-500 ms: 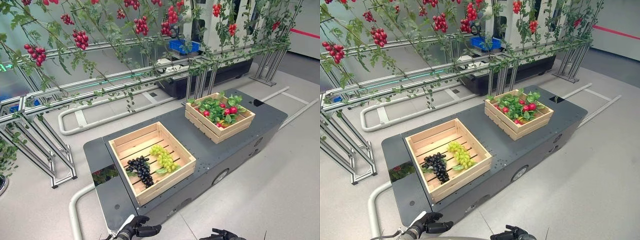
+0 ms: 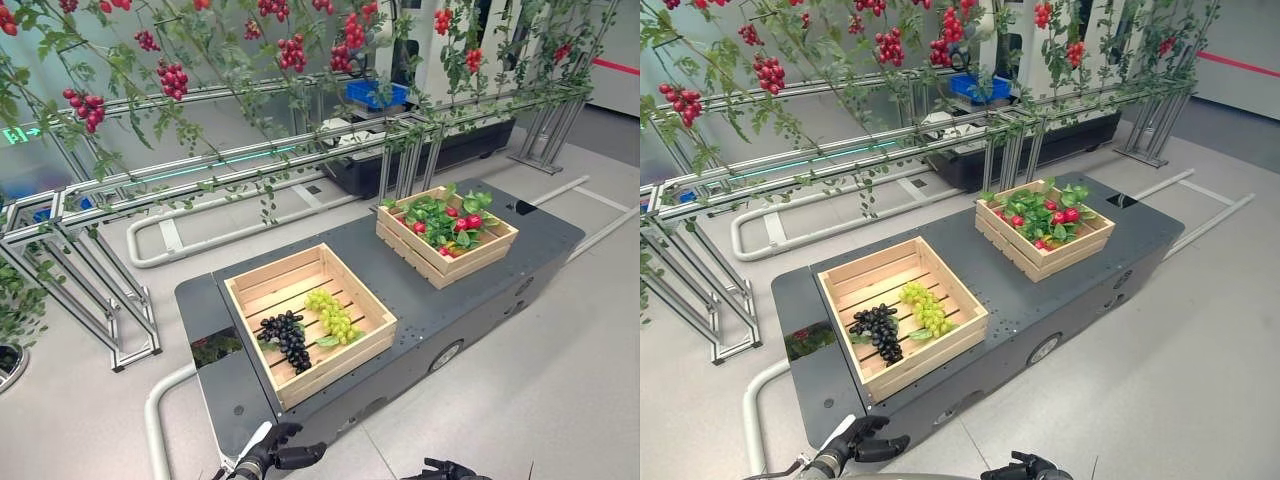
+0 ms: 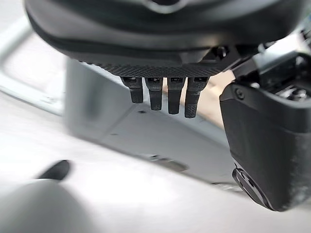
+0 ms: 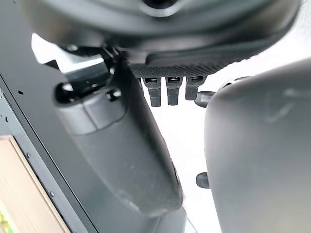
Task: Pick up the fruits from the basket on one side to the basket on the other side
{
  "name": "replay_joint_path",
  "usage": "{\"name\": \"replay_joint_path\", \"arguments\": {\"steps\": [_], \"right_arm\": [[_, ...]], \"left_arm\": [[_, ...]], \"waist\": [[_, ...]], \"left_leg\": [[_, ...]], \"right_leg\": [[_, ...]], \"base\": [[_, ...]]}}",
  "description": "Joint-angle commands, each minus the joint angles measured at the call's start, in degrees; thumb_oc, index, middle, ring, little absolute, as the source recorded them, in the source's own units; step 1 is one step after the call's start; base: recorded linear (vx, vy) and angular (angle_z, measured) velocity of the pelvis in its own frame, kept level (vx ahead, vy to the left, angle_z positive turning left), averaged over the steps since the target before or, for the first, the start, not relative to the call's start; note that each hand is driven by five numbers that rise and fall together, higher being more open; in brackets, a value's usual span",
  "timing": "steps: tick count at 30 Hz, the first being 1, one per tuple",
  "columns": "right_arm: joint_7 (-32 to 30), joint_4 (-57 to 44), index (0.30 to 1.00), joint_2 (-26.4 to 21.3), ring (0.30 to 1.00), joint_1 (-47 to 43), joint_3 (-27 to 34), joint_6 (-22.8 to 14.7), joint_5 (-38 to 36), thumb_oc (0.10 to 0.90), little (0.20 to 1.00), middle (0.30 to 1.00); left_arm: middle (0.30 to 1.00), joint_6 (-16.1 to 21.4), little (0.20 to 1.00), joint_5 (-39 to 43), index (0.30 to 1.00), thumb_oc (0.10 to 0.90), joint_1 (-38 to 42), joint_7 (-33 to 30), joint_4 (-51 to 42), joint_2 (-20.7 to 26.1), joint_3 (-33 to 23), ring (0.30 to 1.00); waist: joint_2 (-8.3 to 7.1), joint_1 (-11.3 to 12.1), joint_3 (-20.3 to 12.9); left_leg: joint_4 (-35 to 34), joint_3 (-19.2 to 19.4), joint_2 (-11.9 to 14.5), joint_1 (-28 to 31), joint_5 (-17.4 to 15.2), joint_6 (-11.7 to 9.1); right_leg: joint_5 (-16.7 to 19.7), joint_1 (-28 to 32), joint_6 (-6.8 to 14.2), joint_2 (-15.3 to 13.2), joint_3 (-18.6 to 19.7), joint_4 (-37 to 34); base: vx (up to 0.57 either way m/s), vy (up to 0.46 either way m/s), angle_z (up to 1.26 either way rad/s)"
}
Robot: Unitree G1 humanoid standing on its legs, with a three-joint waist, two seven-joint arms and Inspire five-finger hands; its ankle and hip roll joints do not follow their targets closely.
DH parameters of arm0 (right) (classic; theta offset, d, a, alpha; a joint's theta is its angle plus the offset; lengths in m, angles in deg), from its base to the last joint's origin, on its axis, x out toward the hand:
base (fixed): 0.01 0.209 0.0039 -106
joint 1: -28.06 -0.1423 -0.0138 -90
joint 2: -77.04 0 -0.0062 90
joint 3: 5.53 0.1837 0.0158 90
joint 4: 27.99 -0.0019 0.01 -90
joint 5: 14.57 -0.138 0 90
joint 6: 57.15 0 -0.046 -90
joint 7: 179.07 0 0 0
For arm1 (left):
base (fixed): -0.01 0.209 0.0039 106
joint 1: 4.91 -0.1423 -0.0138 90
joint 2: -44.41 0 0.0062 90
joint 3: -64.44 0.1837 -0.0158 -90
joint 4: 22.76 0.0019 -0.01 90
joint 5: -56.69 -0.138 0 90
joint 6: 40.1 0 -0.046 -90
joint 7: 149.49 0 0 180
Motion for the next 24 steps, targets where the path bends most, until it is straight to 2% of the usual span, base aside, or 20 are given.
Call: {"name": "replay_joint_path", "arguments": {"steps": [1, 2, 4, 5, 7, 8, 9, 11, 13, 15, 18, 21, 22, 23, 24], "right_arm": [[2.41, 1.33, 0.900, -0.49, 0.900, -4.62, -3.31, 0.58, 0.85, 0.800, 0.900, 0.900], [2.42, 1.06, 0.900, -1.20, 0.900, -4.61, -3.03, 0.84, 0.63, 0.800, 0.900, 0.900], [2.58, 0.96, 0.900, -1.70, 0.900, -4.42, -2.61, 0.80, 0.66, 0.800, 0.900, 0.900], [2.88, 0.88, 0.900, -2.04, 0.900, -4.04, -2.18, 0.53, 0.94, 0.800, 0.900, 0.900], [2.88, 0.35, 0.900, -2.22, 0.900, -3.16, -1.77, 0.23, 1.05, 0.800, 0.900, 0.900], [2.86, 0.28, 0.900, -2.20, 0.900, -3.03, -1.73, 0.17, 1.00, 0.800, 0.900, 0.900], [2.71, -0.19, 0.900, -2.18, 0.900, -2.53, -1.37, -0.01, -0.14, 0.800, 0.900, 0.900], [2.68, -0.72, 0.900, -2.17, 0.900, -2.12, -1.02, -0.36, -1.33, 0.800, 0.900, 0.900], [3.37, -1.96, 0.900, -2.19, 0.900, -1.50, -0.26, -1.43, -4.39, 0.800, 0.900, 0.900], [4.16, -3.10, 0.900, -2.40, 0.900, -1.35, 0.26, -2.55, -6.50, 0.800, 0.900, 0.900], [6.66, -6.66, 0.900, -3.23, 0.900, -2.09, 0.82, -6.63, -13.42, 0.800, 0.900, 0.900], [7.07, -15.04, 0.900, -4.74, 0.900, -4.77, 0.35, -10.74, -20.51, 0.800, 0.900, 0.900], [6.91, -19.15, 0.900, -5.59, 0.900, -5.71, -0.25, -12.66, -22.38, 0.800, 0.900, 0.900], [6.79, -20.26, 0.900, -5.88, 0.900, -5.85, -0.46, -13.06, -22.67, 0.800, 0.900, 0.900], [6.56, -23.97, 0.900, -6.98, 0.900, -6.27, -1.00, -14.19, -23.95, 0.800, 0.900, 0.900]], "left_arm": [[0.900, 12.75, 0.900, 4.58, 0.900, 0.800, 6.80, 2.95, -10.85, -0.22, 0.65, 0.900], [0.900, 13.82, 0.900, 5.91, 0.900, 0.800, 6.44, 4.06, -15.70, 1.23, 0.68, 0.900], [0.900, 14.98, 0.900, 7.19, 0.900, 0.800, 6.12, 4.59, -19.17, 2.40, 0.26, 0.900], [0.900, 16.17, 0.900, 11.33, 0.900, 0.800, 5.75, 5.80, -22.67, 3.51, -0.56, 0.900], [0.900, 15.00, 0.900, 20.24, 0.900, 0.800, 5.30, 9.92, -28.28, 4.69, -2.87, 0.900], [0.900, 14.70, 0.900, 21.35, 0.900, 0.800, 5.22, 10.57, -28.88, 4.77, -3.22, 0.900], [0.900, 14.09, 0.900, 27.41, 0.900, 0.800, 5.16, 13.14, -31.98, 4.84, -5.44, 0.900], [0.900, 12.37, 0.900, 30.09, 0.900, 0.800, 5.26, 13.73, -35.43, 5.12, -7.18, 0.900], [0.900, 12.25, 0.900, 32.03, 0.900, 0.800, 5.52, 12.49, -40.41, 5.55, -10.43, 0.900], [0.900, 10.86, 0.900, 31.30, 0.900, 0.800, 6.27, 10.46, -44.11, 6.26, -12.70, 0.900], [0.900, 10.57, 0.900, 26.14, 0.900, 0.800, 9.70, 3.72, -48.16, 7.90, -15.53, 0.900], [0.900, 11.16, 0.900, 14.58, 0.900, 0.800, 17.62, -7.39, -48.39, 12.88, -15.92, 0.900], [0.900, 11.41, 0.900, 10.76, 0.900, 0.800, 21.44, -11.45, -47.58, 16.10, -15.45, 0.900], [0.900, 11.12, 0.900, 10.07, 0.900, 0.800, 22.20, -12.20, -47.63, 17.13, -15.48, 0.900], [0.900, 10.19, 0.900, 6.94, 0.900, 0.800, 25.39, -15.22, -46.95, 21.07, -15.60, 0.900]], "waist": [[-0.86, 1.01, 5.94], [-0.57, 1.23, 6.19], [-0.34, 1.35, 6.38], [-0.14, 1.48, 6.49], [0.11, 1.62, 6.62], [0.12, 1.64, 6.62], [0.22, 1.82, 6.74], [0.25, 1.94, 6.92], [0.24, 2.12, 7.38], [0.30, 2.23, 7.86], [0.54, 2.27, 9.48], [0.52, 1.44, 14.45], [0.47, 0.84, 16.98], [0.46, 0.73, 17.60], [0.26, 0.30, 19.59]], "left_leg": [[0.54, 0.15, -3.47, 3.16, -9.39, 2.28], [0.54, -0.11, -3.43, 2.99, -9.25, 2.22], [0.54, -0.34, -3.46, 2.92, -9.16, 2.20], [0.54, -0.54, -3.51, 2.83, -9.04, 2.15], [0.54, -0.74, -3.62, 2.84, -9.04, 2.14], [0.54, -0.77, -3.63, 2.83, -9.03, 2.14], [0.54, -0.99, -3.72, 2.71, -8.95, 2.12], [0.54, -1.20, -3.76, 2.65, -8.90, 2.16], [0.54, -1.29, -3.73, 2.60, -8.72, 2.19], [0.54, -1.37, -3.68, 2.37, -8.30, 2.20], [0.59, -1.50, -3.60, 0.80, -6.74, 2.29], [9.00, -2.36, -3.57, -6.82, -7.19, 2.13], [13.12, -2.69, -3.61, -10.24, -7.66, 1.92], [14.32, -2.70, -3.62, -11.17, -7.87, 1.93], [18.73, -2.15, -3.48, -14.46, -8.95, 2.08]], "right_leg": [[-2.98, 1.82, 0.16, -1.63, -1.37, 0.36], [-2.99, 1.76, 0.03, -1.70, -1.54, 0.36], [-3.03, 1.82, -0.07, -1.75, -1.68, 0.36], [-3.06, 1.88, -0.13, -1.81, -1.85, 0.36], [-3.20, 2.09, -0.18, -1.95, -2.05, 0.36], [-3.21, 2.11, -0.18, -1.97, -2.07, 0.36], [-3.23, 2.16, -0.24, -2.05, -2.19, 0.36], [-3.23, 2.18, -0.36, -2.11, -2.28, 0.36], [-3.16, 2.26, -0.59, -2.17, -2.45, 0.36], [-3.07, 2.11, -0.85, -2.14, -2.37, 0.36], [-3.01, 0.05, -1.46, -2.27, -1.72, 1.53], [-4.75, -6.77, -2.35, -3.27, -0.51, 9.47], [-6.18, -10.18, -2.61, -3.66, -0.17, 14.25], [-6.54, -11.23, -2.65, -3.80, -0.06, 15.69], [-7.92, -15.01, -2.81, -4.46, 0.02, 20.92]], "base": [[-0.01, 0.012, 0.05], [-0.01, 0.017, 0.03], [0.02, 0.016, 0.01], [0.07, 0.040, 0.01], [0.07, 0.035, 0.01], [0.08, 0.028, 0.01], [0.07, 0.019, 0.01], [0.10, 0.019, 0.05], [0.12, 0.020, 0.12], [0.08, 0.021, 0.09], [0.01, 0.037, 0.06], [-0.25, 0.067, 0.04], [-0.26, 0.042, 0.08], [-0.27, 0.066, 0.08], [-0.15, 0.051, 0.03]]}}
